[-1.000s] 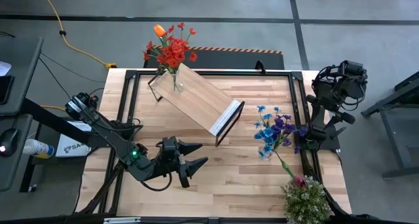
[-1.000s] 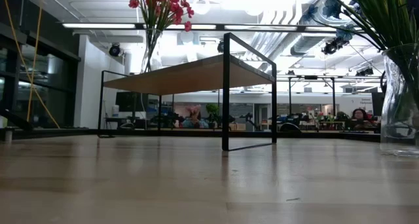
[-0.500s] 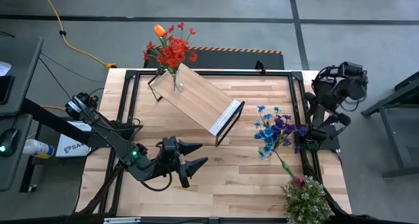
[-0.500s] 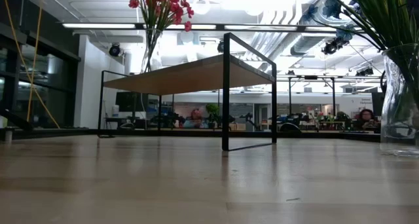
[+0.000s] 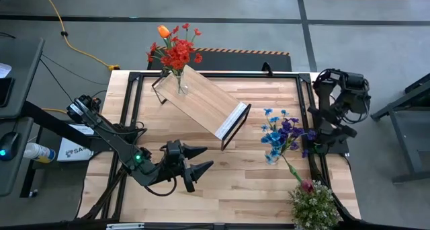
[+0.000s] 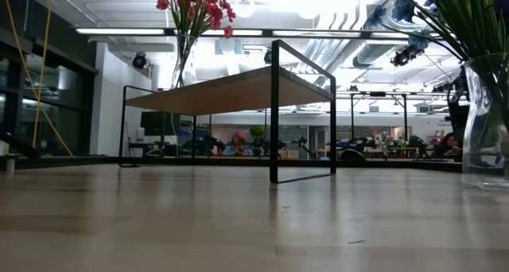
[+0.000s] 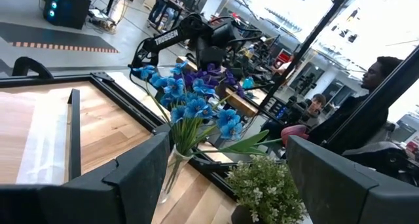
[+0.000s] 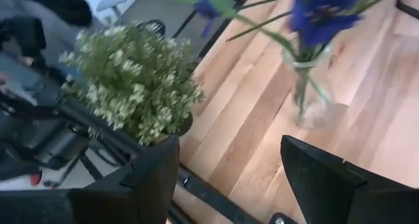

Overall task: Pick and place flowers into a vace then onto a shelf
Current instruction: Put the transparent vase on the shelf

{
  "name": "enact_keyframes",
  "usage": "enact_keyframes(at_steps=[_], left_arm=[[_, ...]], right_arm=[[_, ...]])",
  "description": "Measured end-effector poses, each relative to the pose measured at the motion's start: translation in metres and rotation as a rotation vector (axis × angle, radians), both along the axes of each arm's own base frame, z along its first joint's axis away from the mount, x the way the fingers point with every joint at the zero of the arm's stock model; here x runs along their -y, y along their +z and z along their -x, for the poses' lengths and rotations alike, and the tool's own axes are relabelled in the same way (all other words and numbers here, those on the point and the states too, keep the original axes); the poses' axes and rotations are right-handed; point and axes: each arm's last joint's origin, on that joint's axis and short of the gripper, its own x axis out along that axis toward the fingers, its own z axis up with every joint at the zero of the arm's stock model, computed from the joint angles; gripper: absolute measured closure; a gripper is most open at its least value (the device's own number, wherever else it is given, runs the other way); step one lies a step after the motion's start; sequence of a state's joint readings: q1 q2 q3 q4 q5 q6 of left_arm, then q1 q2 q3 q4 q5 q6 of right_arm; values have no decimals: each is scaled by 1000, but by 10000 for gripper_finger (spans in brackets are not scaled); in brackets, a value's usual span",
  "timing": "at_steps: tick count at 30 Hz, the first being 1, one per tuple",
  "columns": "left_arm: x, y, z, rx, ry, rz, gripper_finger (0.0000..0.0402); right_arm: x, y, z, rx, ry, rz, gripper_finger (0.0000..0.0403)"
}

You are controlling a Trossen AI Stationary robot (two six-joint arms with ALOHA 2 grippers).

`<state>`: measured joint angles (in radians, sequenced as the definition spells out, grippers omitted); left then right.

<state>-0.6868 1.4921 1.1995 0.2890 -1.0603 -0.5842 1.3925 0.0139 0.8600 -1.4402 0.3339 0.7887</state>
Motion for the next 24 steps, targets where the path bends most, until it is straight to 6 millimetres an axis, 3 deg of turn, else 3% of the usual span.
enact_keyframes(at_steps=[7,18,24], left_arm=[[0,0,0,-2,0,-4,64],[0,-1,0,-11,2,-16,64],[0,-1,0,-11,3,-16,64]], right_arm=[[8,-4,-6,-44,-108,8,148],[0,10,-8,28,-141,-150,148],[-23,1,-10,41,-109,-169,148]])
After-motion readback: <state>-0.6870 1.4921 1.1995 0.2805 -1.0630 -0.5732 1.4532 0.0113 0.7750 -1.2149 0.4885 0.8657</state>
